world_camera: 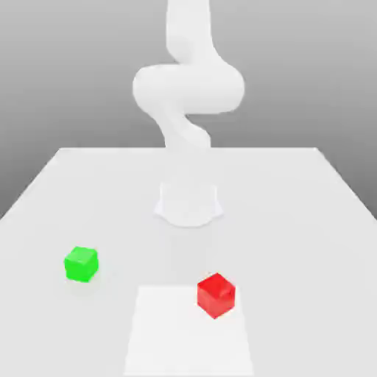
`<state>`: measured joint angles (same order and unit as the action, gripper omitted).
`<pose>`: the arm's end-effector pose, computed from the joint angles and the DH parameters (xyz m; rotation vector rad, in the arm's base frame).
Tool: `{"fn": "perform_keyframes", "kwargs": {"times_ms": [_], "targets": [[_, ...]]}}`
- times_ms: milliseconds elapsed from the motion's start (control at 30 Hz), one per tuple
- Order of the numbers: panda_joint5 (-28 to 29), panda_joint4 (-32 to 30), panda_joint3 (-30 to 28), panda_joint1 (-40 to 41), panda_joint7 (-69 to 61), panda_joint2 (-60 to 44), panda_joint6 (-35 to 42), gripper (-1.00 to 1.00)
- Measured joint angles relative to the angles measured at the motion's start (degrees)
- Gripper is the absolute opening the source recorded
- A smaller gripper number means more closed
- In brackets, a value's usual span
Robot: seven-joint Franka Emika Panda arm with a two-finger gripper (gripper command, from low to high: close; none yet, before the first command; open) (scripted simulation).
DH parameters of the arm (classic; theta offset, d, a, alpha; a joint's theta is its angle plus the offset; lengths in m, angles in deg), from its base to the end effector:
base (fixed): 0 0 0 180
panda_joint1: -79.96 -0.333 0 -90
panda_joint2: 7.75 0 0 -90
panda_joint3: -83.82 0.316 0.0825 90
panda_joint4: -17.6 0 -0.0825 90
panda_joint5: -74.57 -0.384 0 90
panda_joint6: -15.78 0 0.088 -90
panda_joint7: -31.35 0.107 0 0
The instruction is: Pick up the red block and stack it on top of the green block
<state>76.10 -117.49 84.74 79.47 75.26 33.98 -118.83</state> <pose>0.3760 0.0108 0.6611 -2.5555 0.9768 -0.9702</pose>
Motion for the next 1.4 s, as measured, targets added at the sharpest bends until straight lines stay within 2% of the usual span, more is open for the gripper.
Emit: {"fn": "perform_keyframes", "kwargs": {"times_ms": [367, 467, 567, 667, 867, 900, 1133, 1400], "targets": [[4.85, -16.58, 0.24, -3.31, -12.21, -22.01, -14.57, 0.00], [4.10, -21.47, -0.53, -4.82, -17.52, -28.56, -19.08, 0.00], [0.30, -26.80, -0.89, -6.84, -25.61, -36.19, -24.45, 0.00], [-1.47, -27.78, -0.36, -7.18, -28.43, -42.20, -29.25, 0.00], [-1.40, -26.64, -0.63, -7.36, -28.67, -52.76, -38.24, 0.00], [-1.35, -26.53, -0.73, -7.43, -28.68, -53.85, -39.17, -1.00], [-1.16, -26.52, -0.64, -7.32, -28.50, -53.77, -39.05, -1.00], [-1.66, -28.28, -0.09, -6.94, -28.84, -41.10, -28.20, -1.00]]}}
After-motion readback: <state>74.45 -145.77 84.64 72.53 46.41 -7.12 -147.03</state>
